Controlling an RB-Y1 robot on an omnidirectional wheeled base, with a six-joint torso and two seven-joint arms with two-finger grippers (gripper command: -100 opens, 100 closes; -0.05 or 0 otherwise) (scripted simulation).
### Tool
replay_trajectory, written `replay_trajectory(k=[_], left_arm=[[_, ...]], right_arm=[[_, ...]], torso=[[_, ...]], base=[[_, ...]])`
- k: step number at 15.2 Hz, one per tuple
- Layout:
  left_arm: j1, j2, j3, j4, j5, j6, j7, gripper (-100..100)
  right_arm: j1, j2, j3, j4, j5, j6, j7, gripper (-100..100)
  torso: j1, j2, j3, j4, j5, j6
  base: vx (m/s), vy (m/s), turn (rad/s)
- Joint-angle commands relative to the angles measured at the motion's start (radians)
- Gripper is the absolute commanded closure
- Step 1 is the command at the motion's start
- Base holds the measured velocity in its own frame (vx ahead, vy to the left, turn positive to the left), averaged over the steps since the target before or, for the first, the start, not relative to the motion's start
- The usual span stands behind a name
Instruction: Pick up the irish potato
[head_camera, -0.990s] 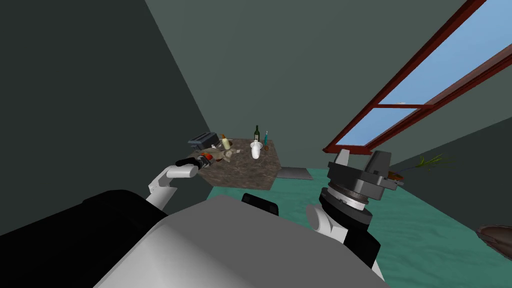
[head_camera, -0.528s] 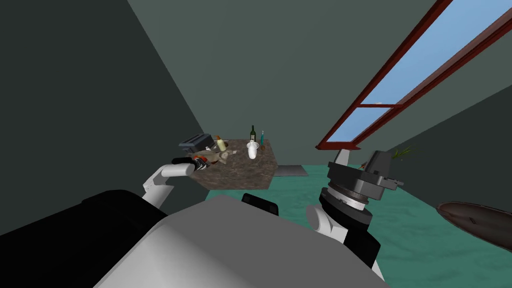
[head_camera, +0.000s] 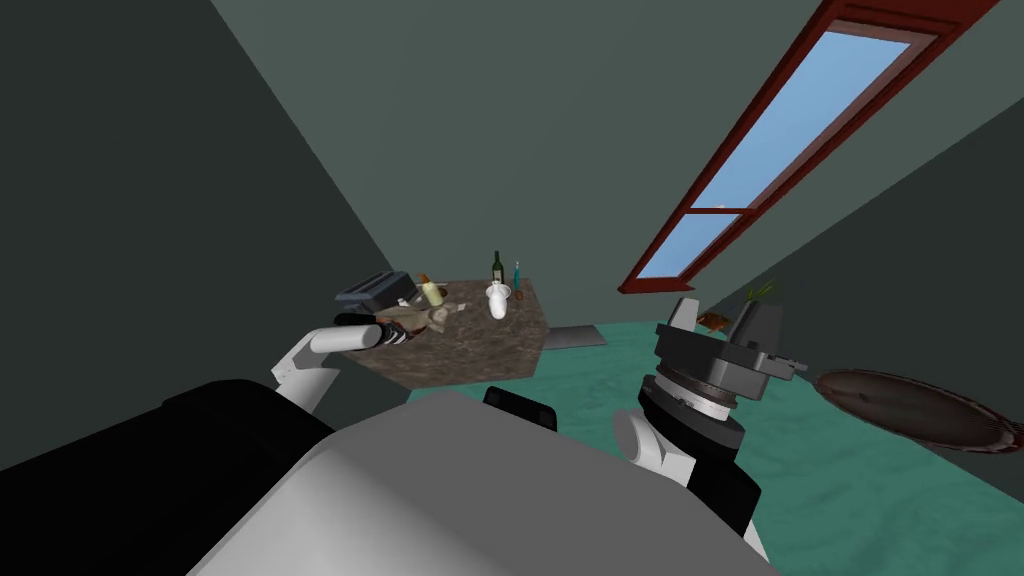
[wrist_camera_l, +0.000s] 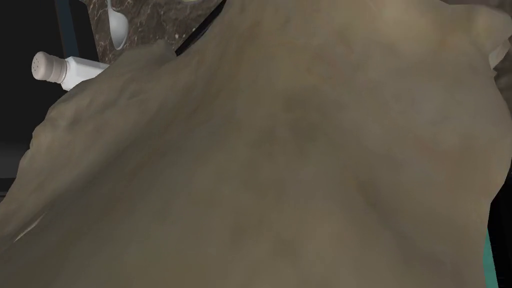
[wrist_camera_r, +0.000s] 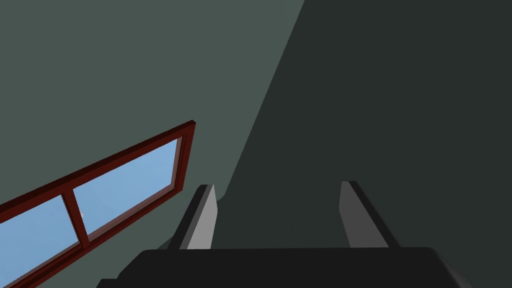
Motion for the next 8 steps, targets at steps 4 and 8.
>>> replay_trajectory(k=[4,8], left_arm=[[-0.012,0.02,0.052,0.045,0.048,0.109,0.055,-100],[-0.016,0.027,0.075,0.063,0.068,0.183,0.078,-100]], right_arm=[[0.0,0.0,0.0,0.0,0.0,0.0,0.0,0],[0.0,0.0,0.0,0.0,0.0,0.0,0.0,0]], torso=[[0.0,-0.001,-0.001,0.0,0.0,0.001],[0.001,-0.003,-0.002,0.0,0.0,0.003]], base=[[0.004,0.014,-0.163],[0.003,0.02,-0.143]])
